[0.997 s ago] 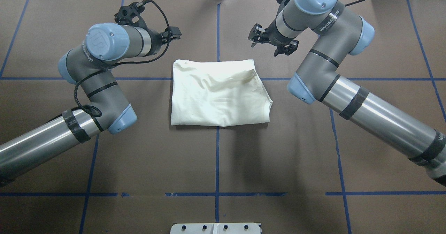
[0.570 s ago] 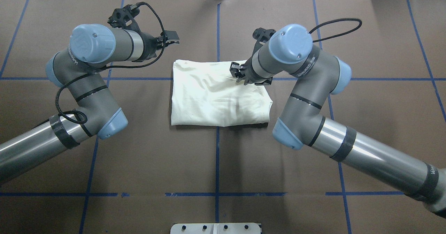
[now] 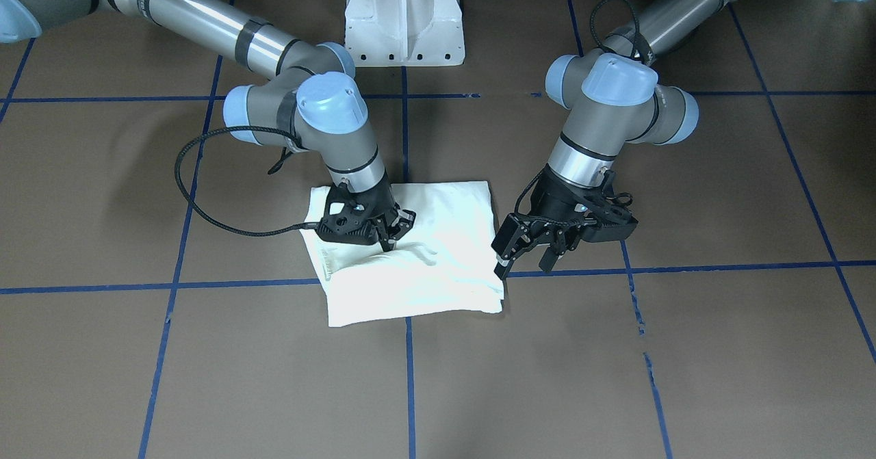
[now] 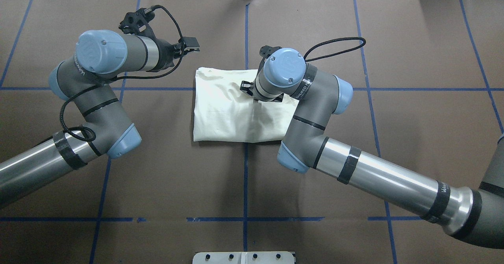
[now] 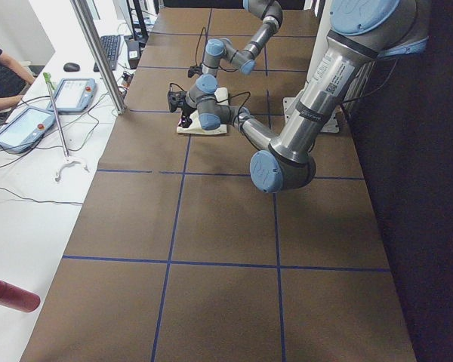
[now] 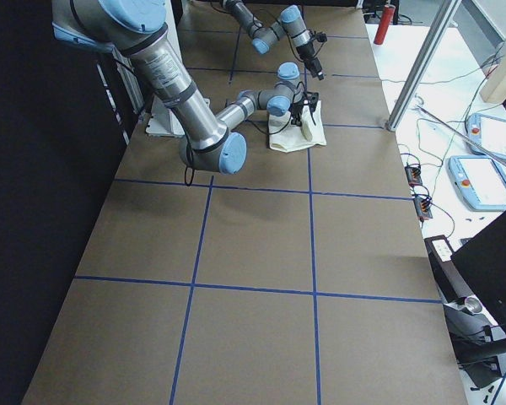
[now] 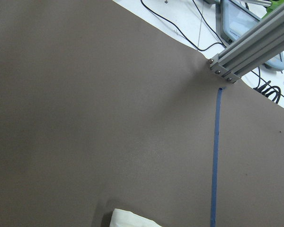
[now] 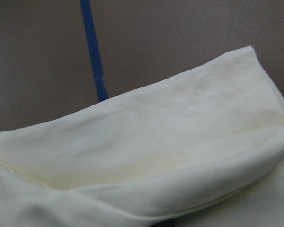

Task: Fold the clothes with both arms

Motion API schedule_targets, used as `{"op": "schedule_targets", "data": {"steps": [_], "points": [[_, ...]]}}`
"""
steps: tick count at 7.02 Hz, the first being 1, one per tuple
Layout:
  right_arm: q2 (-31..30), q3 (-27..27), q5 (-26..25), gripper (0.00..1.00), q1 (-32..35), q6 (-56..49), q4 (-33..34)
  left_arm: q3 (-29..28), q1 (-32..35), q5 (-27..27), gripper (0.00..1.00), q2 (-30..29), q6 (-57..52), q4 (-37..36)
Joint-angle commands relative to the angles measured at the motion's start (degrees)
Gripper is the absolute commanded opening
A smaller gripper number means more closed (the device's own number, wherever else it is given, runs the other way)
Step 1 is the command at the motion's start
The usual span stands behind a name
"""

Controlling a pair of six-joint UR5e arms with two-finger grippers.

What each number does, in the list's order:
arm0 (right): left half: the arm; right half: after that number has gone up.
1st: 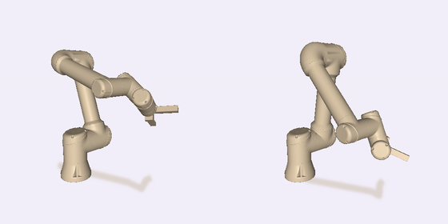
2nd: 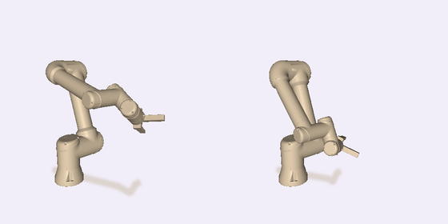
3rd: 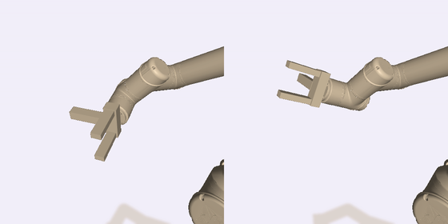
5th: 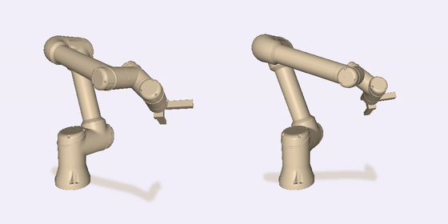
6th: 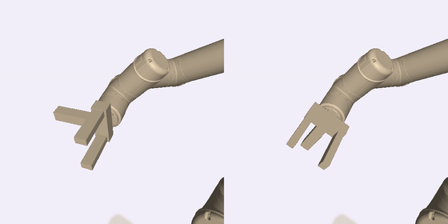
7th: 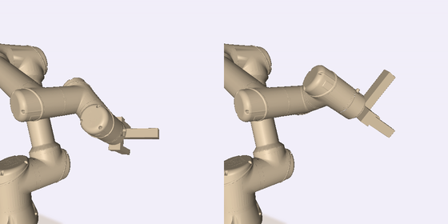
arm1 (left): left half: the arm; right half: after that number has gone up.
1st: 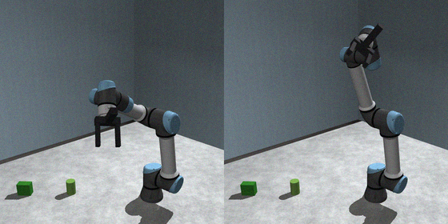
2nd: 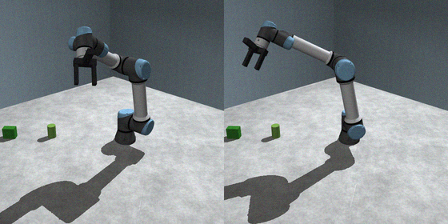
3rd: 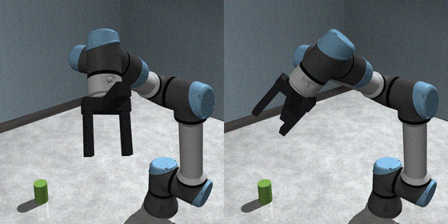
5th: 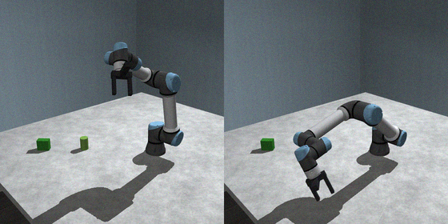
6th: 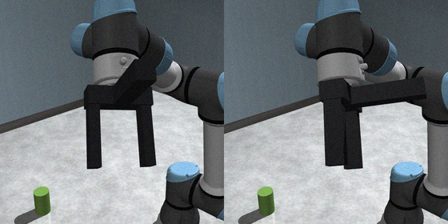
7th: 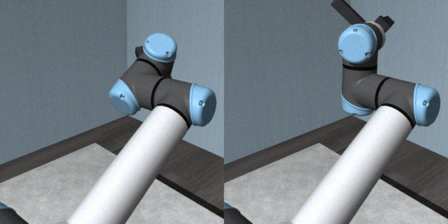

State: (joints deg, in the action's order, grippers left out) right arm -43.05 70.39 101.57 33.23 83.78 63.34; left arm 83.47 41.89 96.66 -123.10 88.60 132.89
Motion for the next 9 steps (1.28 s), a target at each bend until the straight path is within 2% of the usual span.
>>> {"op": "schedule_targets", "data": {"steps": [1,3,5,6,7,8,9], "points": [[4.7,-8.82,-0.06,0.0,2.52,-2.81,-2.43,-0.23,-0.14,-0.07,1.0,0.05,0.0,-0.09],[6.31,-13.24,3.61,0.0,8.49,-10.27,-2.43,-0.85,-0.49,-0.33,1.0,0.05,0.26,0.0],[6.4,-15.88,3.98,0.0,12.72,-13.81,-2.43,-0.85,-0.67,-0.33,1.0,0.05,0.44,0.09],[6.31,-15.9,6.25,0.0,15.26,-14.34,-2.43,-0.68,-0.58,-0.33,1.0,0.05,0.17,0.09],[4.83,-14.77,10.97,0.0,18.42,-17.83,-2.43,0.11,-0.49,0.19,1.0,0.74,-1.31,0.09],[-1.36,-9.1,14.41,0.0,21.41,-22.82,-2.26,1.16,1.42,3.07,1.0,1.62,-8.11,0.0],[-8.21,-4.43,20.71,0.0,26.92,-28.88,-1.73,2.13,5.88,10.84,1.0,4.33,-14.18,-0.09]]}}
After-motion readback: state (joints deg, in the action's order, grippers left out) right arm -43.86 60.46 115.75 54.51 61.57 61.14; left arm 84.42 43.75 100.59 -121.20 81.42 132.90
